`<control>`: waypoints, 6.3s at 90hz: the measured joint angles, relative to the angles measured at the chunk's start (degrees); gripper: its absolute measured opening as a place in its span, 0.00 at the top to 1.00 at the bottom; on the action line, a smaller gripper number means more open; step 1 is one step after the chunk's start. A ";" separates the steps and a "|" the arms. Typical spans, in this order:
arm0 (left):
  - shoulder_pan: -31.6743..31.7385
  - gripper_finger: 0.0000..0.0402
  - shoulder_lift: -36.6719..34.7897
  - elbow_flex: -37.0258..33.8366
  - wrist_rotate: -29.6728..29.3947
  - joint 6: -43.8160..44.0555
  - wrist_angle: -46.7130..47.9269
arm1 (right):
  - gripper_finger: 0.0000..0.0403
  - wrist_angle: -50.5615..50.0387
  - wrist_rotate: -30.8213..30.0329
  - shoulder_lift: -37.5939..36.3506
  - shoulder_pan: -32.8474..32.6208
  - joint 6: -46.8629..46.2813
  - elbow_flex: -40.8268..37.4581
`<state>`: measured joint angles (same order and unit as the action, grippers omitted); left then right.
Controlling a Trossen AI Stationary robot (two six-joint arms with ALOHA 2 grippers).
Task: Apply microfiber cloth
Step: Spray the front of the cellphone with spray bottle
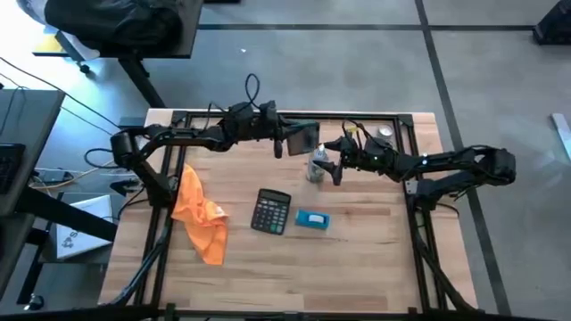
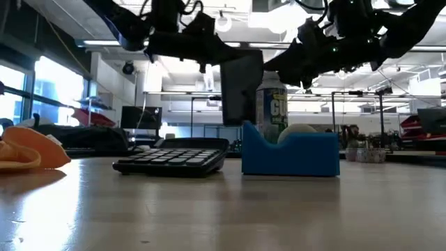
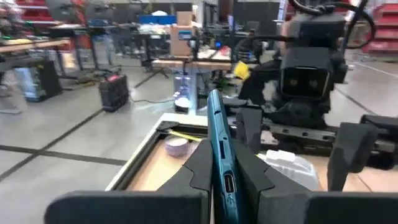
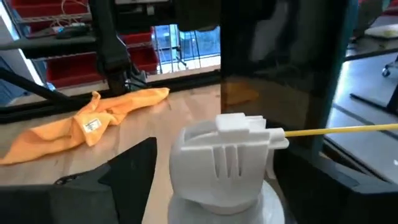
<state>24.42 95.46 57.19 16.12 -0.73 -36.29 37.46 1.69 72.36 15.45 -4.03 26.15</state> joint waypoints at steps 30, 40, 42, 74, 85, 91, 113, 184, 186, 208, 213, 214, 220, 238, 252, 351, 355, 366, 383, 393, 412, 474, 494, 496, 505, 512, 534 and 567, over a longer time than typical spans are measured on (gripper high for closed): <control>5.15 0.98 2.30 4.03 1.88 -4.46 -0.14 | 0.52 0.56 0.26 0.02 -0.95 -0.13 0.00; 7.68 0.98 2.41 5.38 2.23 -6.46 0.17 | 0.52 0.58 0.26 0.02 -0.95 -0.26 0.00; 8.13 0.98 2.65 5.86 2.75 -6.97 0.13 | 0.52 0.56 0.32 0.02 -0.95 -0.43 0.00; 9.77 0.98 13.98 17.25 15.91 -3.93 0.35 | 0.52 0.36 1.19 0.02 -0.95 -7.51 0.02; 9.04 0.98 16.63 20.06 18.45 -3.96 -0.07 | 0.52 -0.02 3.44 0.02 -0.93 -8.12 0.05; 8.76 0.98 17.31 21.20 18.87 -3.84 0.10 | 0.52 -0.43 4.65 -0.02 -0.93 -8.16 0.11; 9.13 0.98 17.31 23.35 18.74 -3.81 -0.05 | 0.52 -0.79 5.37 -0.04 -0.93 -8.36 0.13; 9.11 0.98 17.34 23.32 18.80 -3.85 0.33 | 0.26 -3.48 6.26 0.13 -1.60 -9.24 -0.15; 9.12 0.98 17.34 23.32 18.80 -3.85 0.33 | 0.27 -3.42 6.01 0.13 -1.72 -9.18 -0.15; 9.11 0.98 17.34 23.32 18.80 -3.93 0.22 | 0.35 0.07 5.43 0.09 -2.02 -8.56 -0.08; 9.11 0.98 17.34 23.32 18.80 -4.00 0.10 | 0.35 -0.01 5.42 0.09 -2.02 -7.94 -0.07; 9.11 0.98 17.34 23.32 18.80 -4.00 0.06 | 0.35 -0.07 5.42 0.09 -2.02 -7.82 -0.07; 9.13 0.98 17.34 23.32 18.80 -3.99 -0.46 | 0.36 -0.35 5.47 0.09 -2.02 -7.60 -0.07; 8.92 0.98 17.42 23.92 18.88 -3.58 -0.88 | 0.53 -0.02 5.44 0.09 -2.02 -6.78 -0.07; 10.15 0.98 17.42 25.02 20.20 6.01 -0.96 | 0.56 0.01 5.49 0.07 -2.00 -6.67 -0.04; 13.01 0.98 17.42 27.28 22.20 17.11 3.23 | 0.48 1.19 4.59 0.20 -1.98 -18.14 0.02; 13.01 0.98 17.42 27.28 22.21 17.11 3.19 | 0.49 1.24 4.64 0.20 -1.98 -17.94 0.04; 13.01 0.98 17.42 27.24 22.21 17.08 3.32 | 0.48 1.27 5.82 0.21 -1.98 -16.52 0.04; 13.01 0.98 17.42 27.24 22.21 16.59 3.30 | 0.42 1.00 7.28 0.28 -2.00 -16.46 0.04; 13.01 0.98 17.42 27.24 22.20 16.03 3.29 | 0.39 0.81 7.42 0.31 -2.00 -15.26 0.04; 13.01 0.98 17.42 27.24 22.21 15.58 3.32 | 0.38 0.80 7.89 0.33 -2.00 -13.04 0.04; 13.01 0.98 17.42 27.24 22.19 15.58 3.48 | 0.63 0.25 5.01 0.26 -2.00 -13.44 0.15; 13.05 0.98 17.42 27.24 22.21 15.58 3.52 | 0.39 -1.81 9.62 0.43 -1.32 -10.91 0.24; 13.08 0.98 17.41 27.24 22.24 15.58 3.52 | 0.36 -2.62 10.27 0.47 -1.01 -10.88 0.50; 13.21 0.98 17.40 27.24 22.37 15.55 3.52 | 0.24 -4.84 13.51 0.38 0.30 -9.89 2.71; 13.41 0.98 17.40 27.24 23.30 15.52 3.52 | 0.16 -7.89 14.93 0.40 0.75 -7.51 3.94; 13.98 0.98 17.40 27.21 25.58 15.52 3.48 | 0.11 -16.38 20.85 0.39 3.97 0.29 8.56; 14.03 0.98 17.23 26.94 23.14 14.35 4.61 | 0.14 -9.56 35.29 8.00 9.07 2.33 9.49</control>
<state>38.46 112.69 84.13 39.26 13.62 -31.69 27.90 36.99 80.36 24.53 -1.70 35.64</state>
